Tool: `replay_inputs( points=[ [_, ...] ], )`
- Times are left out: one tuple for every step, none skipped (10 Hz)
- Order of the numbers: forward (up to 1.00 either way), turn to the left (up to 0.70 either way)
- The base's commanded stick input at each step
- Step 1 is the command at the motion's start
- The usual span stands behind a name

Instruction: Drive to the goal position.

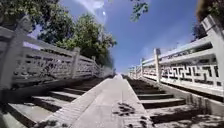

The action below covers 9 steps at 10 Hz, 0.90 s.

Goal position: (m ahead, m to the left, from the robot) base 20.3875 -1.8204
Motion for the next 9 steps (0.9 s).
replay_inputs(
  points=[
    [0.45, 0.0],
    [0.45, 0.0],
    [0.45, 0.0],
    [0.45, 0.0],
    [0.45, 0.0],
    [0.45, 0.0],
    [0.45, 0.0],
    [0.45, 0.0],
    [0.45, 0.0]
  ],
)
